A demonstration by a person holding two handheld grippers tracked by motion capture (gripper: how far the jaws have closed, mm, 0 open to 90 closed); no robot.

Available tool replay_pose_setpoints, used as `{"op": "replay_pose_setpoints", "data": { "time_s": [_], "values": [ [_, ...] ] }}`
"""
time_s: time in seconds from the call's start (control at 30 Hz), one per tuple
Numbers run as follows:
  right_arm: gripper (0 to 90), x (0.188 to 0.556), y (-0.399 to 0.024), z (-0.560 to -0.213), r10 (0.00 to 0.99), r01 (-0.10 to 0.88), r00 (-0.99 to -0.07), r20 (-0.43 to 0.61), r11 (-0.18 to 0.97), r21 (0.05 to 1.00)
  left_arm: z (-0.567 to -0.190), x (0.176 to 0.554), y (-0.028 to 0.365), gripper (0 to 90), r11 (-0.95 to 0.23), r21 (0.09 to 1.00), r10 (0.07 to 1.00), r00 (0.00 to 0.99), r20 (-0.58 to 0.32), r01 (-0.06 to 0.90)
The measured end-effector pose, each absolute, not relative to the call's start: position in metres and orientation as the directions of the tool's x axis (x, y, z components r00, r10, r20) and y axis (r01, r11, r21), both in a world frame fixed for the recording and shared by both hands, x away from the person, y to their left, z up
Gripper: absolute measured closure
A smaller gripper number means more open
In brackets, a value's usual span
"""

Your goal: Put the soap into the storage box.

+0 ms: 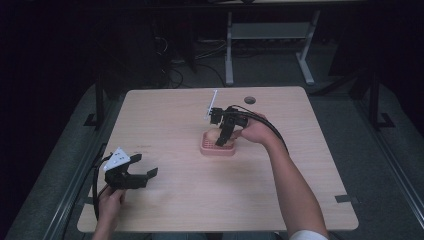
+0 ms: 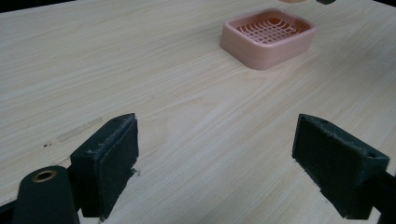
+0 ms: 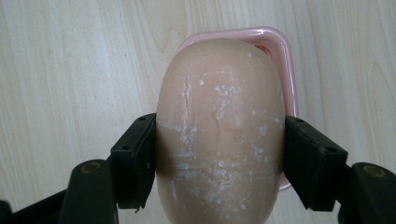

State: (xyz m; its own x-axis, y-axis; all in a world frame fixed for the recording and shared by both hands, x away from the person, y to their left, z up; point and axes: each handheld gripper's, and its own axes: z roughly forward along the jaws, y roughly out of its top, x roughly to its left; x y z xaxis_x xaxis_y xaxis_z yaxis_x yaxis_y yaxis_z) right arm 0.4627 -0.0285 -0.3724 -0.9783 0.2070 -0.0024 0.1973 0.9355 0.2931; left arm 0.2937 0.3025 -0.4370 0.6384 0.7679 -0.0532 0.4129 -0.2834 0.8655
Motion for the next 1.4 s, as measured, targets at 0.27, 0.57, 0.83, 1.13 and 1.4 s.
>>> {"op": "replay_pose_setpoints", "data": {
  "time_s": [0.27,0.57,0.83,1.13,1.4],
  "values": [
    [31.8,0.470,-0.022,-0.387,0.212,0.211,-0.977,0.027,0.941,0.265,-0.437,0.294,0.302,14.3,-0.281,0.866,0.767,0.639,-0.057,0.414],
    [31.8,0.476,-0.018,-0.396,0.216,0.218,-0.976,0.039,0.943,0.251,-0.437,0.294,0.301,14.3,-0.277,0.867,0.767,0.638,-0.060,0.415],
    [31.8,0.480,-0.017,-0.402,0.224,0.228,-0.974,0.045,0.943,0.242,-0.437,0.294,0.301,14.2,-0.272,0.867,0.768,0.637,-0.065,0.417],
    [31.7,0.483,-0.016,-0.406,0.230,0.234,-0.972,0.046,0.942,0.239,-0.437,0.294,0.302,14.3,-0.275,0.865,0.769,0.637,-0.064,0.419],
    [31.7,0.485,-0.016,-0.408,0.232,0.237,-0.972,0.047,0.941,0.240,-0.438,0.294,0.301,14.3,-0.270,0.866,0.770,0.635,-0.067,0.420]
  ]
}}
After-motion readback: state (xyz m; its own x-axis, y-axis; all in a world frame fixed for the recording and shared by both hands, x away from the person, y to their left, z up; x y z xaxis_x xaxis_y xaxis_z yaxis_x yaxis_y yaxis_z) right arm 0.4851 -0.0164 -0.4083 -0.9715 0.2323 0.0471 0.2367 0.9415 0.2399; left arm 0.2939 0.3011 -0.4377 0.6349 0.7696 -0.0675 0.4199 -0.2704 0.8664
